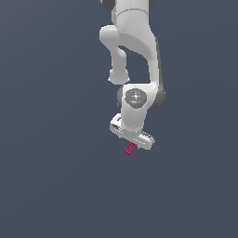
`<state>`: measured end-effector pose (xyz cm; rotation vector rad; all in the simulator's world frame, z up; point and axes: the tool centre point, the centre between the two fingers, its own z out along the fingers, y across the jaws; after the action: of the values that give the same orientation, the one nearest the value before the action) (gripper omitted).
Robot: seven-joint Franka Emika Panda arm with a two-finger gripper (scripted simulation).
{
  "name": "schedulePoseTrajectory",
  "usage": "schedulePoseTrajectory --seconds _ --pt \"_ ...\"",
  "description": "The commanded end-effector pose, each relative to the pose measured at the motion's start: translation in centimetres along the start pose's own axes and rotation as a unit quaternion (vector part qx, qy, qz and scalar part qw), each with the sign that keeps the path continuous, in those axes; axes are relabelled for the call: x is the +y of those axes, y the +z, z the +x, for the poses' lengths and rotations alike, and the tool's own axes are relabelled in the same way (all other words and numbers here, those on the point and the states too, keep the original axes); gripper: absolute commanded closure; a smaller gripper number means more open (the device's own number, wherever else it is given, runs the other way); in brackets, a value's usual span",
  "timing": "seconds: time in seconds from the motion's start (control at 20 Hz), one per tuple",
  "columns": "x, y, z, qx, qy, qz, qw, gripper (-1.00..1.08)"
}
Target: Pick up the object and move it to a goal position.
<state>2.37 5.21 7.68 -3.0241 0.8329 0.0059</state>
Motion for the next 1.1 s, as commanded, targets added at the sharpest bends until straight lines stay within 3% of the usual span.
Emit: schedulePoseTrajectory --seconds 0.0,0.65,1.05 --pt "-0.3 0.6 0.0 0.001 0.018 -0.001 0.9998 -0.92" --pt "-0.6 1.7 -0.1 0.002 0.041 -0.002 0.9991 -0.92" --pt "-0.5 5.2 -0.2 0.002 0.043 -0.002 0.9991 -0.92"
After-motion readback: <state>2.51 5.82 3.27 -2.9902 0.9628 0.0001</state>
